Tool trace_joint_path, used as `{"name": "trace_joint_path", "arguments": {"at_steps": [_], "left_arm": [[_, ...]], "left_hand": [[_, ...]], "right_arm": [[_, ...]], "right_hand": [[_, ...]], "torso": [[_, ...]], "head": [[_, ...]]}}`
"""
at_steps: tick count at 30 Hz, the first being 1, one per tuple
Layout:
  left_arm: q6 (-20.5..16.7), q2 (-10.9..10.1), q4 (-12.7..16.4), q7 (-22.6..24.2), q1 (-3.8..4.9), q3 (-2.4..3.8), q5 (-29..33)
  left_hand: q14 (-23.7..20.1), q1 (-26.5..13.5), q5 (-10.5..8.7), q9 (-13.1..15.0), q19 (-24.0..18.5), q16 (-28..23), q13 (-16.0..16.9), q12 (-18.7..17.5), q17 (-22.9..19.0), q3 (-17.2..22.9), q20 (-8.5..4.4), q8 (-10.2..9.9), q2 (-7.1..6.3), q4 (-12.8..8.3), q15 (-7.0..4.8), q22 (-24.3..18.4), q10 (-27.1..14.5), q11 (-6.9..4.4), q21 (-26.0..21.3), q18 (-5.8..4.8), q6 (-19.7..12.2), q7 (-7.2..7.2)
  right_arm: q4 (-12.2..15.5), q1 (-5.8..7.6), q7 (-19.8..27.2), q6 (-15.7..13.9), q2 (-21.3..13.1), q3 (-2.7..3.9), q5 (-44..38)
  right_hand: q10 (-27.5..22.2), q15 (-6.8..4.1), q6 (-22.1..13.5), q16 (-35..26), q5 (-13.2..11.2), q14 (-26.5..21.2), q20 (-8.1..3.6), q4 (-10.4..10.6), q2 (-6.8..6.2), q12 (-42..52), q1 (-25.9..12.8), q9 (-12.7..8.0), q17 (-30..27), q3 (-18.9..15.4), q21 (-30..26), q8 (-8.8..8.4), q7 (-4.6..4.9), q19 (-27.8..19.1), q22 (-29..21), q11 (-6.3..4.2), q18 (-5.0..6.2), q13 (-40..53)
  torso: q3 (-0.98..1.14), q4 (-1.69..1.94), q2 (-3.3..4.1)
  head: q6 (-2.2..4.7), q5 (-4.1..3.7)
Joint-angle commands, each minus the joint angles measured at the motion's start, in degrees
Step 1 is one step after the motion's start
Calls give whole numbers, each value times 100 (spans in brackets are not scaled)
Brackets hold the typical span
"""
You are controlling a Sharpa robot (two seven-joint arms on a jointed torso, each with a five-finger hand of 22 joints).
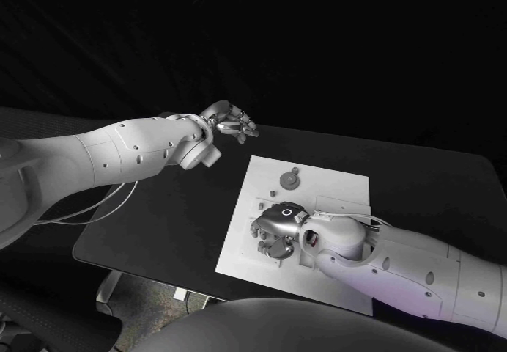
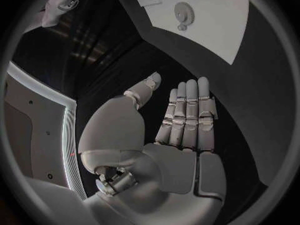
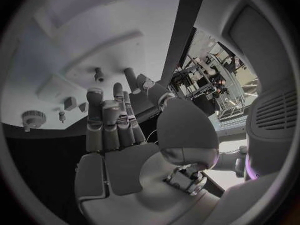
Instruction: Assemble the parts on the task board
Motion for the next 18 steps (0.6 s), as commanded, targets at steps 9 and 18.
{"name": "trace_joint_path", "arguments": {"at_steps": [9, 18], "left_arm": [[84, -9, 11, -5, 8, 4, 30], [135, -31, 5, -78, 8, 4, 30]], "left_hand": [[33, 34, -7, -13, 26, -30, -11, -43, 11, -11, 13, 36, 10, 21, 11, 9, -7, 51, -30, 42, -40, 5], [23, 35, -8, -17, 16, -43, -15, -57, 18, -14, 17, 38, 3, 20, 15, 10, -21, 58, -39, 39, -43, 6]], "right_arm": [[55, -2, 37, -270, -77, 2, 95], [515, 36, 19, -316, -463, 110, 240]], "right_hand": [[-246, 90, -110, -9, -34, -125, 40, 19, -115, -9, 18, -43, 26, -43, -56, -57, 41, -116, 36, 97, 380, -68], [-248, 92, -104, 6, -15, -132, 44, 18, -125, 5, 42, -45, 31, -36, -50, -46, 39, -115, 42, 98, 380, -72]], "torso": [[-1, 0, 1], [4, 3, -2]], "head": [[0, 3], [0, -7]]}}
